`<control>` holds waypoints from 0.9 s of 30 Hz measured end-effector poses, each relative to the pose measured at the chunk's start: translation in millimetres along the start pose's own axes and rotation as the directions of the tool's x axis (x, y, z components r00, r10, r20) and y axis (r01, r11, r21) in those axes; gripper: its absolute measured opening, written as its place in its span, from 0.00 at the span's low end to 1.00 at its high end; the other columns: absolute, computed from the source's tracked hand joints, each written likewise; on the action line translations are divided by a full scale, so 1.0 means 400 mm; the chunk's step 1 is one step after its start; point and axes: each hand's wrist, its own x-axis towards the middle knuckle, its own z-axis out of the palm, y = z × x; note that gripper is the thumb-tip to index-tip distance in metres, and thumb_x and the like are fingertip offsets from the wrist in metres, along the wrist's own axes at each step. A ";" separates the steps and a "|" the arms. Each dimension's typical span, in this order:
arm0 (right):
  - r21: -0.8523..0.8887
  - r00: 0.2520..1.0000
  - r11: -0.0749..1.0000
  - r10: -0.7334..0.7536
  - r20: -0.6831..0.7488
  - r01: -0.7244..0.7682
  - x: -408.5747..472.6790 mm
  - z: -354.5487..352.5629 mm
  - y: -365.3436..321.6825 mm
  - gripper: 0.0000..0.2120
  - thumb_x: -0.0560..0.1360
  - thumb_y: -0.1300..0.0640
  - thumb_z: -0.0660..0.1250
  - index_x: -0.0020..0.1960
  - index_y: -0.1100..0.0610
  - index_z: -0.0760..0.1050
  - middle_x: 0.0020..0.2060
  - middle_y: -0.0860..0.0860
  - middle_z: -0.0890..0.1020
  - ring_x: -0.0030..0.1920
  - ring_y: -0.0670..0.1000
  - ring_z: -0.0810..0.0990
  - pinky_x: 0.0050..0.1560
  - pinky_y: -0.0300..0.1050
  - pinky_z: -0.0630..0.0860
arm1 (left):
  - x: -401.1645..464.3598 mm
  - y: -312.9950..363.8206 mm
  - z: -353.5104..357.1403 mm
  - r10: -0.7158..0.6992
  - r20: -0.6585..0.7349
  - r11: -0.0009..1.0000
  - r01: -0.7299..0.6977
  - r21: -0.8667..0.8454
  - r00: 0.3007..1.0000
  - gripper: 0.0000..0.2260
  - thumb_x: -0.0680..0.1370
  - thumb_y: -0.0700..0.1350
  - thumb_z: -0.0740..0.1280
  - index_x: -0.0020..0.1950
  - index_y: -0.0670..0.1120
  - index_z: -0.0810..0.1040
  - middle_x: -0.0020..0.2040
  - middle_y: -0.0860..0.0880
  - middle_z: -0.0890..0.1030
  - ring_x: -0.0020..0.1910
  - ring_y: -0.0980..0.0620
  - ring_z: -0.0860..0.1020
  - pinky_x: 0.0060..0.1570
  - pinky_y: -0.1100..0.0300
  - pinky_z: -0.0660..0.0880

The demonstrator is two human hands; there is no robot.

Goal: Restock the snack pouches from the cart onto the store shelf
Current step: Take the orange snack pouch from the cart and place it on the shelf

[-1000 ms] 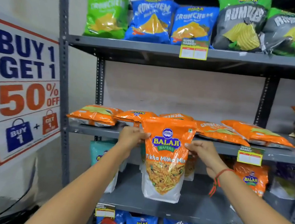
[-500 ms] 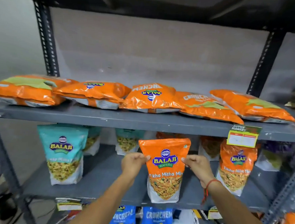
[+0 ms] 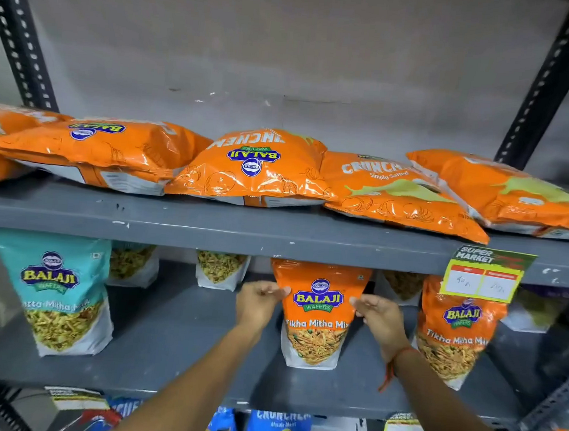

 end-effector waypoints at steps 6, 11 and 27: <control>0.126 0.963 0.992 0.009 -0.271 0.026 -0.041 0.052 -0.029 0.13 0.68 0.57 0.75 0.49 0.57 0.75 0.44 0.55 0.80 0.43 0.53 0.79 0.43 0.44 0.74 | -0.020 0.024 -0.053 -0.054 -0.026 0.996 0.052 -0.072 0.998 0.07 0.68 0.43 0.75 0.44 0.46 0.83 0.43 0.47 0.84 0.43 0.53 0.81 0.48 0.61 0.74; 0.179 0.909 0.959 -0.137 -0.393 0.221 -0.156 0.176 -0.130 0.15 0.67 0.55 0.75 0.49 0.53 0.72 0.38 0.49 0.75 0.35 0.46 0.74 0.37 0.33 0.73 | -0.123 0.035 -0.233 0.021 -0.162 0.992 -0.042 -0.122 0.987 0.06 0.68 0.40 0.75 0.41 0.49 0.82 0.38 0.48 0.83 0.42 0.51 0.79 0.50 0.59 0.74; 0.091 0.590 0.985 -0.161 0.791 0.147 -0.747 0.937 -0.099 0.10 0.71 0.64 0.70 0.46 0.51 0.76 0.39 0.51 0.78 0.38 0.43 0.76 0.43 0.33 0.73 | -0.760 -0.380 -1.136 -0.201 -0.828 0.973 0.208 -0.105 0.524 0.05 0.68 0.49 0.74 0.33 0.52 0.82 0.35 0.46 0.84 0.39 0.48 0.80 0.47 0.52 0.76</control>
